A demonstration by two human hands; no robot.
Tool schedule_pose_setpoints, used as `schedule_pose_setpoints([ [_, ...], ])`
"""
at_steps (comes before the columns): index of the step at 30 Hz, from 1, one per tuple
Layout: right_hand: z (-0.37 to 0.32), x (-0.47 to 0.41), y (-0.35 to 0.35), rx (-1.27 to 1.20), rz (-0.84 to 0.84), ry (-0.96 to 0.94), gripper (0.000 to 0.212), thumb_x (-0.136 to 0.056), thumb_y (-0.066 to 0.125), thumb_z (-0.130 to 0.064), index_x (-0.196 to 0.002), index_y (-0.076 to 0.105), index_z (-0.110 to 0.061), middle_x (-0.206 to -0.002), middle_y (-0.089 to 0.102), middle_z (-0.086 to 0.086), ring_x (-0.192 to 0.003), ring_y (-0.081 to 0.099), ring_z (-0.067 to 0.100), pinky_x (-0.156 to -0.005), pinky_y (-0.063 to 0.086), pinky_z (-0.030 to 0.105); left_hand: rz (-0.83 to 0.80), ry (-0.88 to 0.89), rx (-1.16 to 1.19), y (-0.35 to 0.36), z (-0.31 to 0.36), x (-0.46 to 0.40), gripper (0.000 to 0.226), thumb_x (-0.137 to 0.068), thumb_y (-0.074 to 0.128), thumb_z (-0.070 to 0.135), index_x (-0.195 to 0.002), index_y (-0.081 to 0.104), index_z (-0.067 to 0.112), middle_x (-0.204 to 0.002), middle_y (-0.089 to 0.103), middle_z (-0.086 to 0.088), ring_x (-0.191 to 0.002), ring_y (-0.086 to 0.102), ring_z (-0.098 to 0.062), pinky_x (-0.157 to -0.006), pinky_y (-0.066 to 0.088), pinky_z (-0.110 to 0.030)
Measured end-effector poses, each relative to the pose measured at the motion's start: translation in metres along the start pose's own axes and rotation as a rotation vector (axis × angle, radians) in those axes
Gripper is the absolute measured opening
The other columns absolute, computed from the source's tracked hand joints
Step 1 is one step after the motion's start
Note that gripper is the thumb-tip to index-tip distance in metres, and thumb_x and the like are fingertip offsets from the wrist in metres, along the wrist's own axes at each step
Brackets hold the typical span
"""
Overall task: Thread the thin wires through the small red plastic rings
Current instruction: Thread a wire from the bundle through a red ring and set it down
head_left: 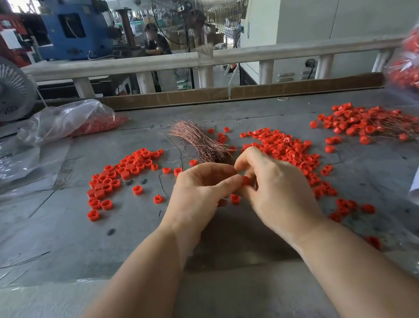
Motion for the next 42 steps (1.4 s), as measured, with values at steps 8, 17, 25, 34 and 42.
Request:
schedule_pose_setpoints([
  [8,0.0004,-0.0014,0.0029,-0.172,-0.005,0.061,0.027,-0.075,0.071,-0.002,-0.096,0.062,-0.016,-0.084,0.066,-0.007,-0.078,0.063,0.015,-0.070,0.053,0.035,0.029,-0.037,0.106,-0.0050,-0.0004,-0.0029,0.014,-0.084,0.063,0.007,-0.080,0.070,0.019,-0.076,0.068,0.002,-0.060,0.053,-0.004,-0.056,0.043,-0.015],
  [17,0.0040,-0.0031,-0.0002,-0.222,0.019,0.068,0.017,-0.081,0.065,-0.002,-0.092,0.072,-0.013,-0.086,0.070,-0.003,-0.078,0.063,0.010,-0.072,0.049,0.023,-0.001,-0.018,0.046,-0.0026,-0.0002,-0.0008,0.007,-0.079,0.070,0.016,-0.080,0.073,0.023,-0.075,0.071,0.003,-0.062,0.057,-0.001,-0.055,0.046,-0.015],
  [25,0.0058,-0.0049,0.0022,-0.318,0.058,0.167,0.020,-0.083,0.064,-0.004,-0.097,0.069,-0.017,-0.077,0.060,-0.020,-0.074,0.059,-0.004,-0.070,0.047,0.011,0.088,-0.043,0.143,-0.0045,-0.0001,-0.0028,0.010,-0.086,0.062,0.014,-0.079,0.070,0.014,-0.071,0.064,-0.002,-0.060,0.056,-0.005,-0.055,0.049,-0.016],
  [34,0.0037,-0.0033,0.0010,-0.260,0.036,0.155,0.014,-0.082,0.065,-0.006,-0.089,0.069,-0.018,-0.076,0.061,-0.014,-0.067,0.056,0.000,-0.065,0.050,0.022,0.030,0.006,0.043,-0.0004,-0.0026,-0.0042,0.017,-0.091,0.054,0.007,-0.082,0.067,0.012,-0.063,0.062,0.001,-0.055,0.056,-0.002,-0.058,0.049,-0.016],
  [42,0.0015,-0.0033,0.0002,-0.265,0.010,0.156,0.014,-0.082,0.066,-0.007,-0.091,0.070,-0.017,-0.076,0.061,-0.014,-0.069,0.057,0.000,-0.065,0.048,0.018,0.098,0.055,-0.094,-0.0035,-0.0034,-0.0059,0.026,-0.090,0.055,0.004,-0.071,0.064,0.018,-0.059,0.058,0.000,-0.055,0.052,-0.009,-0.057,0.048,-0.018],
])
Point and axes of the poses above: each hand's wrist, its own x-axis away from the middle knuckle, its own y-axis out of the palm, z = x × y, the point moved 2 cm from there along -x, towards the middle knuckle
